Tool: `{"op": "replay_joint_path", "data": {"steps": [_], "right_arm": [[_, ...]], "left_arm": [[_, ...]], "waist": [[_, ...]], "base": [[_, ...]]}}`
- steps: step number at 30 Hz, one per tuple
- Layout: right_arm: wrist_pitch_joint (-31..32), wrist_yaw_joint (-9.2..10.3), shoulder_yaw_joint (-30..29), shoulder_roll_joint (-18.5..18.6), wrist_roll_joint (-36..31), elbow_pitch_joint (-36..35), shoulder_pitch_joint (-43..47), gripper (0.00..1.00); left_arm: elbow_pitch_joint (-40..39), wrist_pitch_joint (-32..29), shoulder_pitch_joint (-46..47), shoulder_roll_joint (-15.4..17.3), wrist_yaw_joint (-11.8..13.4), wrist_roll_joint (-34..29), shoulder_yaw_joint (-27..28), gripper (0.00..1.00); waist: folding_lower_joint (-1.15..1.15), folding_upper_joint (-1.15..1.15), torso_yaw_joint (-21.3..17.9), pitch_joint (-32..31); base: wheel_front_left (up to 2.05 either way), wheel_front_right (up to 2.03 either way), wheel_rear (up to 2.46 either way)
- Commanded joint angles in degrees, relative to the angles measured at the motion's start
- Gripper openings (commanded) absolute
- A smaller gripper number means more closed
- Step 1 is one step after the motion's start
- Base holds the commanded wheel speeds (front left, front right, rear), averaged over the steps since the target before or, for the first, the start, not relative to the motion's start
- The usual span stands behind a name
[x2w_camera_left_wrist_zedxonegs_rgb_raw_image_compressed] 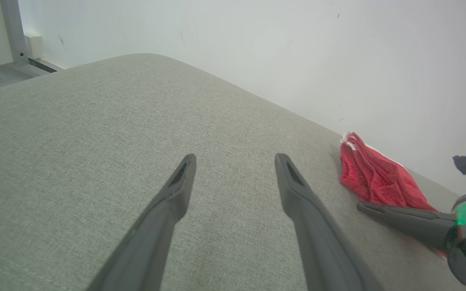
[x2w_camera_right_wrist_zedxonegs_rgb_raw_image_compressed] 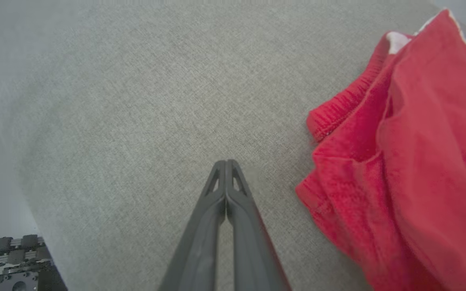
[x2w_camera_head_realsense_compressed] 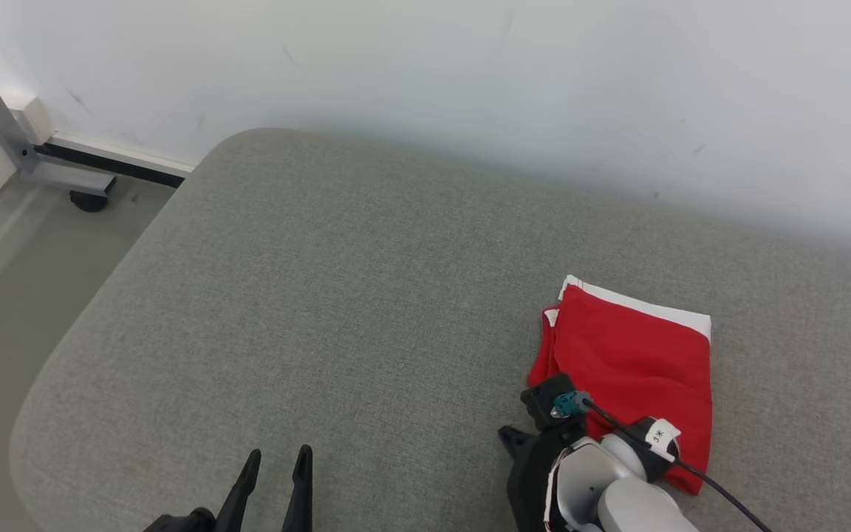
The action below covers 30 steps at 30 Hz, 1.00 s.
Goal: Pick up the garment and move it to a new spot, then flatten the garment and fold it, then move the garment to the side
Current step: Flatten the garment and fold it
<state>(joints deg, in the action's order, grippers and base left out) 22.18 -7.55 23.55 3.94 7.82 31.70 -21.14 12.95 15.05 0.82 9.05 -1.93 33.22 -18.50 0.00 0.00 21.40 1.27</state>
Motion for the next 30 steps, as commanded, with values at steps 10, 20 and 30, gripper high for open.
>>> {"op": "replay_joint_path", "data": {"steps": [10,20,30], "right_arm": [[-4.2,0.14,-7.2,1.5,3.6,-12.4,7.2,1.00],[-11.5,0.14,-22.9,-1.0,1.9,-25.7,19.7,1.00],[-22.4,0.14,-30.7,-1.1,2.5,-29.0,26.3,1.00]], "left_arm": [[-0.9,0.1,-1.8,1.0,1.2,-0.3,1.8,1.00],[-2.6,0.1,-3.0,2.8,2.2,-4.0,4.8,1.00],[-3.3,0.1,-5.1,2.3,0.6,-9.6,9.5,1.00]], "waist": [[0.00,0.00,-3.2,-3.1],[0.00,0.00,-8.2,-6.0],[0.00,0.00,-13.4,-7.9]], "base": [[0.00,0.00,0.00],[0.00,0.00,0.00],[0.00,0.00,0.00]]}}
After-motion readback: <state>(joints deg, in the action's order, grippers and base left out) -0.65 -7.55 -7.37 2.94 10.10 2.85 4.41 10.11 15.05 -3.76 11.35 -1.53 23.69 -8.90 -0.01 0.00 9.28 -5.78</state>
